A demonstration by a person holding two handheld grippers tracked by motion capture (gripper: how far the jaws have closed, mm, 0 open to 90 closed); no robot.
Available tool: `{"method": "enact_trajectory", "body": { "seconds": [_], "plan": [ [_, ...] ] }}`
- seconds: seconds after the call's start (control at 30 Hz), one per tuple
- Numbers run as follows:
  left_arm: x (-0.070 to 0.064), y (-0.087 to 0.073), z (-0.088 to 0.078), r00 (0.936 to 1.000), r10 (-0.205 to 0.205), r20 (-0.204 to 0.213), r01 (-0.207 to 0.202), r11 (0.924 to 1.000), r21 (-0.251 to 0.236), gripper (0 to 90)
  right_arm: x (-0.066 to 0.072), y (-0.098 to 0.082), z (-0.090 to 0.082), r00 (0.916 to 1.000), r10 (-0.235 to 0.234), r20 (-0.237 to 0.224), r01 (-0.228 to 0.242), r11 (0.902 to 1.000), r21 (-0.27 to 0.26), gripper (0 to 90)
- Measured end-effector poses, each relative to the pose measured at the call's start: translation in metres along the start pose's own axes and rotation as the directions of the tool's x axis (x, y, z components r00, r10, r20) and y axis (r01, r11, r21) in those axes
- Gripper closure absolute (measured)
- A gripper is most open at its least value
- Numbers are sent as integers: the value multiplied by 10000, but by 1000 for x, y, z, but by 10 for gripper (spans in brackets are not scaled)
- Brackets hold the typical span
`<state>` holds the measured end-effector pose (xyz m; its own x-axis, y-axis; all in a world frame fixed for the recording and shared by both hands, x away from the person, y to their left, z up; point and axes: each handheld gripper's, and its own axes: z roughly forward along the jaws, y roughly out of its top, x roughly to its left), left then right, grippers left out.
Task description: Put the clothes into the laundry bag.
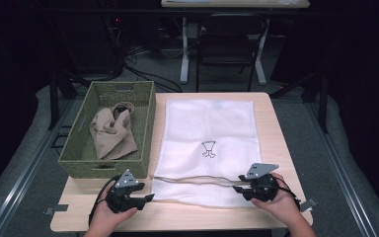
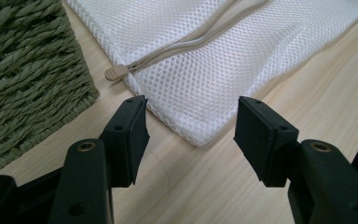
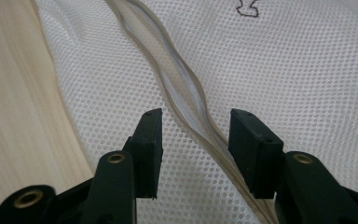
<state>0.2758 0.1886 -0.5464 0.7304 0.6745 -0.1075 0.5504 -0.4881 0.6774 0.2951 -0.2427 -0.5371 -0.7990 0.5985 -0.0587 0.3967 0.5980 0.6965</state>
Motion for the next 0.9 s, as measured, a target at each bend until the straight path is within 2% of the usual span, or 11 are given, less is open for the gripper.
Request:
{"method": "enact_trajectory", "body": {
  "seconds": [0.03, 0.1, 0.23, 0.33, 0.5, 0.67, 0.83, 0.9],
  "plan": [
    [0, 0, 0, 10000, 7, -8, -7, 10000, 9, 437, 0, 0, -1, 9998, -172, -41, 172, 9999, -1, 555],
    [0, 0, 0, 10000, -79, 2, 79, 10000, 14, 437, -1, 0, -2, 9996, -177, -211, 179, 9998, 89, 560],
    [0, 0, -2, 10000, -38, -6, 38, 10000, -43, 436, -3, -1, -5, 9995, -161, -282, 160, 9999, -53, 567],
    [-1, 0, -3, 9998, -182, -7, 182, 9997, -153, 435, -3, -1, -5, 9994, -173, -290, 172, 9998, -42, 567],
    [-3, -1, -10, 9995, -284, -140, 280, 9992, -295, 413, -2, -1, -2, 9991, -228, -364, 233, 9997, 121, 565],
    [-4, 0, -16, 9993, -298, -210, 294, 9993, -211, 377, -1, 0, -3, 9993, -215, -317, 214, 9998, -29, 554],
    [-7, 3, -27, 9985, -333, -436, 314, 9985, -451, 375, 0, 0, -2, 9989, -296, -367, 295, 9996, -38, 547],
    [-6, 4, -31, 9985, -395, -390, 380, 9985, -393, 375, 0, 0, -2, 9990, -281, -357, 281, 9996, -7, 545]
  ]
}}
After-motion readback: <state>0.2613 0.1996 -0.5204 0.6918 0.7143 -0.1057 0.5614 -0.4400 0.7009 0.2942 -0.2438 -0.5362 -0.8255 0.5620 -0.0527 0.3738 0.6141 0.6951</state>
